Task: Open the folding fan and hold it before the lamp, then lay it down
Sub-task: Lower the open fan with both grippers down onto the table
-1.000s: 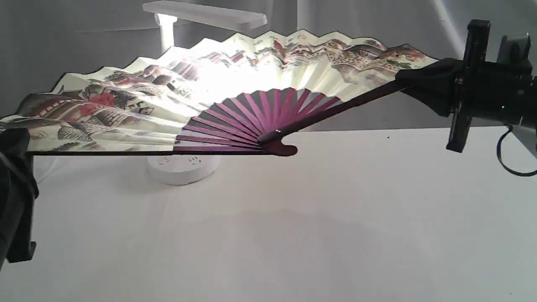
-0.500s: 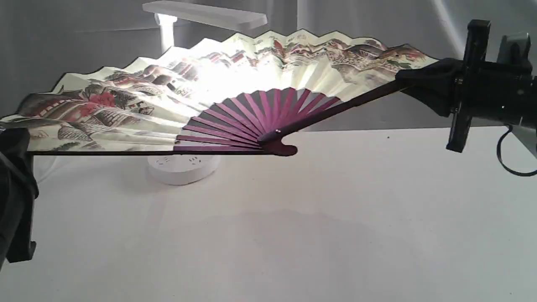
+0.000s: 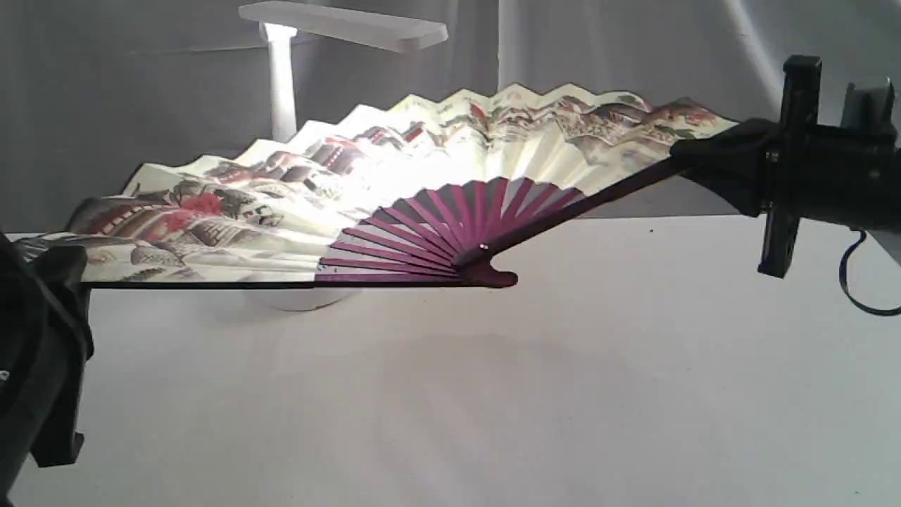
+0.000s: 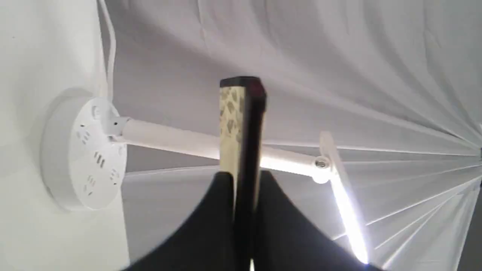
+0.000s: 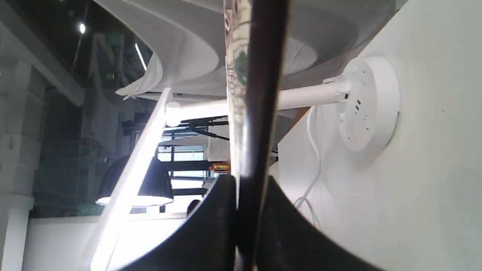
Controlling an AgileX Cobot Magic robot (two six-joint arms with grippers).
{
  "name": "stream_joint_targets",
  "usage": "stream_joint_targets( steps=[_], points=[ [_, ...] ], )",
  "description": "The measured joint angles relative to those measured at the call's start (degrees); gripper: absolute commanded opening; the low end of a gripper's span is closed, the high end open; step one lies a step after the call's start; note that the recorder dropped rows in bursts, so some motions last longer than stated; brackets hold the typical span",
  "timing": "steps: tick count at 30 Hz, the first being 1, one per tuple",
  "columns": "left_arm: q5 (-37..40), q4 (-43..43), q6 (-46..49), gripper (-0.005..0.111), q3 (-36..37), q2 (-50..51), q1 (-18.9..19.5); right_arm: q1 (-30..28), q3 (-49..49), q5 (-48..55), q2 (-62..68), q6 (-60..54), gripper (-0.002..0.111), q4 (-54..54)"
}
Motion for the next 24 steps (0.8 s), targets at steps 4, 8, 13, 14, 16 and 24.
stream_joint_targets(
  steps=[4,8,13,14,16,24],
  points=[
    [2.0,0.4,-2.0,0.000,0.0,2.6,0.0,-1.8,4.0,-1.2,0.0,-0.2,0.000,-0.2],
    [2.7,3.8,-6.2,0.000,0.0,6.5,0.0,-4.5,7.4,-1.5,0.0,-1.2,0.000,-0.6],
    [3.0,8.5,-14.1,0.000,-0.1,12.7,0.0,-7.4,9.7,-2.0,0.0,-3.8,0.000,-0.8],
    [3.0,9.2,-15.1,0.000,-0.6,14.1,0.0,-7.8,10.0,-2.5,0.0,-4.1,0.000,-1.0],
    [3.0,10.4,-16.2,0.000,-1.9,16.6,0.0,-8.2,10.7,-4.1,0.0,-4.8,0.000,-1.0],
    [2.6,12.0,-17.0,0.000,-7.6,25.3,0.0,-8.9,11.0,-8.0,1.8,-6.1,0.000,-1.3]
  ],
)
